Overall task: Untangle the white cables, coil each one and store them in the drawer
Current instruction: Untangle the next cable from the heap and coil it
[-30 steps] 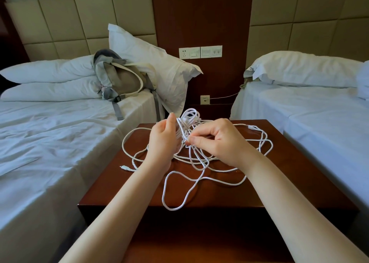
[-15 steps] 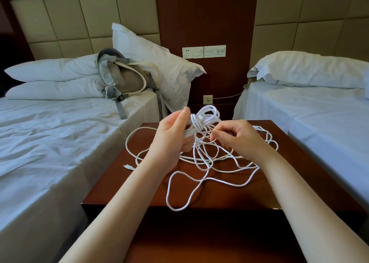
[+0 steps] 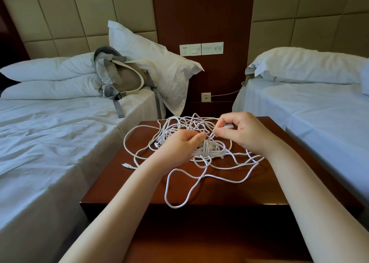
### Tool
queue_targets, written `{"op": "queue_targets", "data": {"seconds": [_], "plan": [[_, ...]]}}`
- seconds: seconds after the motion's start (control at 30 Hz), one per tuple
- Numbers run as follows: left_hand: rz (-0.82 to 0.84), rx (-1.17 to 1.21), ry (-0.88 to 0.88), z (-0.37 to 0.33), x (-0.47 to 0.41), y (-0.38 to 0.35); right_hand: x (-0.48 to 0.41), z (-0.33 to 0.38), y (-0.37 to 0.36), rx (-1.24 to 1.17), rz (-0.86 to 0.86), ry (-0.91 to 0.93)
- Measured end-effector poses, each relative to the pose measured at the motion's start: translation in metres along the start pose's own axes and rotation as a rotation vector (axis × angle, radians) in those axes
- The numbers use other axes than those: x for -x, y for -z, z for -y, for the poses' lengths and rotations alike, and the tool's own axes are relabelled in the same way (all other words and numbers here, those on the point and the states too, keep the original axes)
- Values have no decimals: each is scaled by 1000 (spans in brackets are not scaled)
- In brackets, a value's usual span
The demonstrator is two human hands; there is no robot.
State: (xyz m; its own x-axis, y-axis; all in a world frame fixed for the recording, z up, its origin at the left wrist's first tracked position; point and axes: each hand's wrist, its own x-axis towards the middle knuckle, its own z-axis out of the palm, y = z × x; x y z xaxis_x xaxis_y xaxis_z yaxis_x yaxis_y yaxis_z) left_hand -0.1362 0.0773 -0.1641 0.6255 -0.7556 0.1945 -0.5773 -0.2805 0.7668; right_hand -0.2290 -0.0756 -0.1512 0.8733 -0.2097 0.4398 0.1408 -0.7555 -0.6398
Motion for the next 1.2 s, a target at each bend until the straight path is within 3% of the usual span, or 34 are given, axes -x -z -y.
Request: {"op": "queue_targets", "data": {"seconds": [0.17,0.3,0.5,0.73,0.93,1.2], "plan": [[-153,-157,51,4,-7,-7,0,3,-9,13,45,-25],[-262,-76,50,5,-9,-8,0,7,-13,-71,58,-51],[-287,50,53,10,-10,-10,2,12,-16,-110,56,-30],[-497,-1,-17,11,-11,-11,-2,13,-21,90,-133,62],[-455,-142,7,13,-10,-13,-4,5,-20,248,-54,45],[-354,-256,-124,16,-9,-9,-5,-2,-12,8,22,-16]]}}
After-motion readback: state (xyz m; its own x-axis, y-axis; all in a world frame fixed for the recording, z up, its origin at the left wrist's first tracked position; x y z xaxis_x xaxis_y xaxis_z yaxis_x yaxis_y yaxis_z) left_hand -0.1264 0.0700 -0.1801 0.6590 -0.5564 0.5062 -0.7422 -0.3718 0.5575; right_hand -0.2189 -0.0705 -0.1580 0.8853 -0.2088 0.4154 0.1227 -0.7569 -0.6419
